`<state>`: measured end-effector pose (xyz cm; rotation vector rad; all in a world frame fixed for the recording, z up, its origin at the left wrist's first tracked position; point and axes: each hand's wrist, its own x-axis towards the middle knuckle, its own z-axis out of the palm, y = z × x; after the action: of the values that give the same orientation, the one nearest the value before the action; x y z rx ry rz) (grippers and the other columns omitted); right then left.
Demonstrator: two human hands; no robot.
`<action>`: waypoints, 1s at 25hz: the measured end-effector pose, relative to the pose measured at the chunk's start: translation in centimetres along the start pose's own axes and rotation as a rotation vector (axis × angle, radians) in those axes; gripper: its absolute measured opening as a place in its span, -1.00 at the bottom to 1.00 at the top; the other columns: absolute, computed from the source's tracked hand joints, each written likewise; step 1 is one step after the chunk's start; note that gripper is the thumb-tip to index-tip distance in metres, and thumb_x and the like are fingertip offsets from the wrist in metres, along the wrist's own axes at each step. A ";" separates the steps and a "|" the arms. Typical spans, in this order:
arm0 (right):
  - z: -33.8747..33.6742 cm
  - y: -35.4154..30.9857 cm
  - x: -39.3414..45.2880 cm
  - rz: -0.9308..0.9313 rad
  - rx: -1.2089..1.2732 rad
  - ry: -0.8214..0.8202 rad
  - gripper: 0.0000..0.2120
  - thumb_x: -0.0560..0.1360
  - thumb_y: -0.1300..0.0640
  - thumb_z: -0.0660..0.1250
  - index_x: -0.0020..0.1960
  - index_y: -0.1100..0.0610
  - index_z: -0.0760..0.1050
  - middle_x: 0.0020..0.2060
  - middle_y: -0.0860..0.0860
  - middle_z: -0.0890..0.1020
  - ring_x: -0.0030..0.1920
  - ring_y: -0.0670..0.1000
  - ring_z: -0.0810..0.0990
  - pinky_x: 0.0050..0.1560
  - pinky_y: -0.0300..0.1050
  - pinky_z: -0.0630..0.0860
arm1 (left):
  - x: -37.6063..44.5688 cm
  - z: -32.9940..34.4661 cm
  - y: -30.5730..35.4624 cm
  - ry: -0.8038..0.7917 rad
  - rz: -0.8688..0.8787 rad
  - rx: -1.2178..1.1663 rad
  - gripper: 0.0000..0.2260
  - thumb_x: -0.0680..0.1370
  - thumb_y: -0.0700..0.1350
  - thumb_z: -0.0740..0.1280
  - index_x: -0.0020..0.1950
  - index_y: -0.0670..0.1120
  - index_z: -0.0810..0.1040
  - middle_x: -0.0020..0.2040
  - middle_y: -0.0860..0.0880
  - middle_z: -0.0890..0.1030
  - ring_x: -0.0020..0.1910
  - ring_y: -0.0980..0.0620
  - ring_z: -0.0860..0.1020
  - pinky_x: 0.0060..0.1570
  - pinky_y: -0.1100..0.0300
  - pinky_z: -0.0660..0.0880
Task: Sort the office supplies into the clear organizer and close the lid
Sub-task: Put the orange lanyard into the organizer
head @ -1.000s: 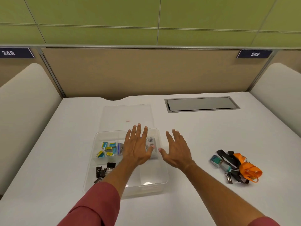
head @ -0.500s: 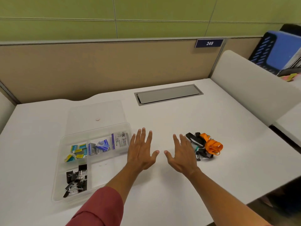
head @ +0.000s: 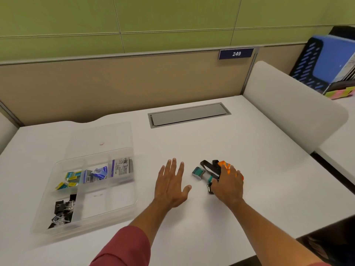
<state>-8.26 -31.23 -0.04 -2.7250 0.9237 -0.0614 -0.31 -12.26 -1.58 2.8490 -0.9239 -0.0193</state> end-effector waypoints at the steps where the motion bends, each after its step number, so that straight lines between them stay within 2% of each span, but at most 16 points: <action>1: -0.1 1.0 0.5 0.066 0.034 -0.043 -0.32 0.45 -0.07 0.30 0.49 0.06 0.15 0.41 0.17 0.30 0.38 0.26 0.26 0.38 0.14 0.26 | 0.1 0.2 0.8 -0.002 -0.006 0.006 -0.25 0.51 0.32 0.01 0.57 0.02 -0.19 0.58 -0.13 -0.19 0.55 -0.10 -0.22 0.47 -0.02 -0.25; 3: -0.1 2.6 1.4 0.132 0.050 -0.123 -0.29 0.47 -0.15 0.29 0.51 0.03 0.11 0.43 0.20 0.26 0.38 0.30 0.25 0.33 0.17 0.31 | 0.4 0.7 1.9 -0.010 -0.019 0.012 -0.25 0.51 0.31 0.02 0.56 0.02 -0.20 0.58 -0.12 -0.19 0.55 -0.09 -0.21 0.47 -0.02 -0.25; 5: -0.1 3.9 2.5 0.121 0.028 -0.179 -0.29 0.48 -0.18 0.28 0.51 0.02 0.10 0.44 0.21 0.23 0.36 0.31 0.27 0.31 0.17 0.33 | 0.7 1.1 2.8 -0.016 -0.036 0.020 -0.25 0.51 0.32 0.01 0.56 0.03 -0.21 0.58 -0.12 -0.19 0.55 -0.09 -0.22 0.45 0.00 -0.27; 14: -0.5 6.2 6.4 0.025 0.115 -0.309 -0.51 0.55 0.00 0.21 0.46 -0.07 0.21 0.25 0.13 0.38 0.23 0.24 0.37 0.13 0.05 0.43 | 1.7 2.3 5.7 -0.070 -0.090 0.010 -0.26 0.52 0.29 0.06 0.57 0.03 -0.17 0.59 -0.11 -0.14 0.56 -0.08 -0.18 0.49 0.00 -0.16; 17: -0.4 6.7 7.1 -0.012 0.107 -0.274 -0.69 0.55 0.09 0.20 0.27 0.05 0.44 0.11 0.12 0.49 0.14 0.19 0.47 0.07 -0.01 0.50 | 2.0 2.6 6.2 -0.093 -0.095 0.009 -0.27 0.52 0.29 0.05 0.56 0.03 -0.18 0.59 -0.11 -0.14 0.56 -0.07 -0.17 0.48 0.02 -0.17; 19: -0.4 6.9 7.3 0.004 0.150 -0.241 -0.79 0.53 0.16 0.20 0.11 0.14 0.53 0.02 0.13 0.57 0.02 0.16 0.56 0.00 -0.03 0.54 | 2.3 2.8 6.4 -0.103 -0.095 0.006 -0.27 0.52 0.29 0.06 0.57 0.04 -0.16 0.59 -0.10 -0.12 0.56 -0.07 -0.16 0.48 0.04 -0.16; 22: -1.2 7.2 7.6 0.026 0.229 -0.227 -0.82 0.54 0.13 0.22 -0.09 0.19 0.55 -0.13 0.14 0.62 -0.14 0.17 0.59 -0.17 -0.11 0.49 | 3.0 2.8 7.0 -0.108 -0.078 -0.018 -0.28 0.52 0.27 0.09 0.57 0.03 -0.09 0.59 -0.10 -0.05 0.56 -0.08 -0.09 0.49 0.03 -0.10; 25: -2.2 7.9 8.2 0.011 0.315 -0.198 -0.80 0.50 0.18 0.26 -0.31 0.15 0.45 -0.28 0.12 0.56 -0.24 0.17 0.51 -0.23 -0.13 0.40 | 4.3 2.5 7.9 -0.111 -0.053 -0.064 -0.29 0.51 0.25 0.13 0.57 0.01 -0.03 0.58 -0.12 0.04 0.55 -0.10 0.00 0.48 0.01 0.01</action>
<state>-6.69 -42.72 -0.38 -2.3857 0.7980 0.0601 -1.53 -21.46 -2.82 2.8361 -0.8516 -0.2113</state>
